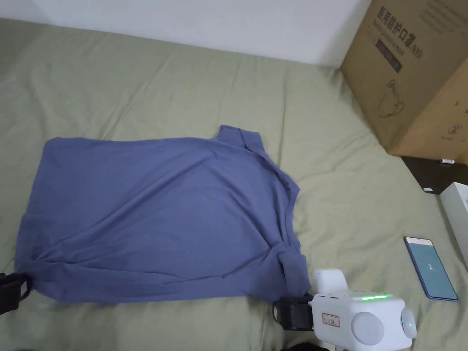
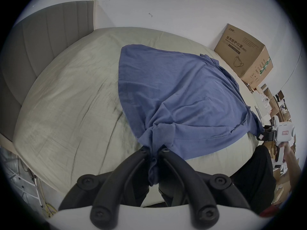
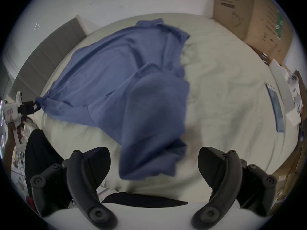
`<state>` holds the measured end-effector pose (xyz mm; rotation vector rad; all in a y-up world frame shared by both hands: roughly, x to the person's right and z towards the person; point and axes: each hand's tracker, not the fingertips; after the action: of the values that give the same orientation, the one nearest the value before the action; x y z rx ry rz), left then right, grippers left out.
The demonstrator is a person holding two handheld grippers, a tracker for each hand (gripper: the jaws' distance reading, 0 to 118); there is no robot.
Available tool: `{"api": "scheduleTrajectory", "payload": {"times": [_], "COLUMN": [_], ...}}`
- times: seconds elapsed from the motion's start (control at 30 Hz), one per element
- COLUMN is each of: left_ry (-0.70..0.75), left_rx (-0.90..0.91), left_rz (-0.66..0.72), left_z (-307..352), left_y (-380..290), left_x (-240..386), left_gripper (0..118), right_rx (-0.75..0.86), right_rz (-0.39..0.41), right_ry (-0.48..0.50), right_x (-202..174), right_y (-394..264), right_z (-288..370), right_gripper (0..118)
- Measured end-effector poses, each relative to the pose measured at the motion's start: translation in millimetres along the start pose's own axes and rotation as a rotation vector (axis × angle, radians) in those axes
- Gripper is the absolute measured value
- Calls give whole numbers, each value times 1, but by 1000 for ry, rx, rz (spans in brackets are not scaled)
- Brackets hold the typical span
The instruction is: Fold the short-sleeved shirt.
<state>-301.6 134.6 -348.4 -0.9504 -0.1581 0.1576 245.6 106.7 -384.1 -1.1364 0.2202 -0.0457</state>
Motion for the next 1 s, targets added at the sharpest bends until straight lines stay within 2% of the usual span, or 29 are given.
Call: {"api": "scheduleTrajectory", "payload": {"times": [0.07, 0.1, 0.17, 0.2, 0.23, 0.3, 0.37, 0.43, 0.53, 0.63, 0.77, 1.0], "left_ry": [3, 0, 2, 3, 1, -8, -11, -21, -47, -54, -66, -64], "left_rx": [2, 0, -6, -5, -5, -8, -6, -2, 16, 29, 45, 57], "left_rz": [3, 7, 12, 14, 15, 24, 27, 30, 56, 59, 57, 93], "left_z": [1, 0, 0, -1, -1, 0, 2, 5, 15, 22, 27, 3], "left_y": [0, 0, 0, 0, -1, -1, -1, 0, 4, 15, 36, 81], "left_x": [-1, -2, -2, -4, -4, -5, -6, -5, -7, -8, -12, -26], "left_gripper": [8, 8, 8, 8, 8, 8, 8, 8, 8, 8, 8, 8], "right_rx": [-19, -21, -3, 8, 11, -9, 2, 6, 21, 58, 100, 112], "right_rz": [23, 29, 24, 11, -15, -69, -52, 13, 0, 29, 13, 20], "right_ry": [5, -6, -49, -57, 12, 23, 33, 3, 24, 24, 67, 86], "right_x": [-3, -4, -5, -3, 0, 5, 2, -6, -11, -18, -16, -16], "right_y": [6, 8, 11, 12, 14, 15, 16, 15, 19, 31, 60, 135], "right_z": [-8, -11, -10, -8, -7, -4, 1, 7, 22, 39, 56, 40], "right_gripper": [105, 97, 35, 17, 13, 10, 10, 10, 10, 10, 10, 10]}}
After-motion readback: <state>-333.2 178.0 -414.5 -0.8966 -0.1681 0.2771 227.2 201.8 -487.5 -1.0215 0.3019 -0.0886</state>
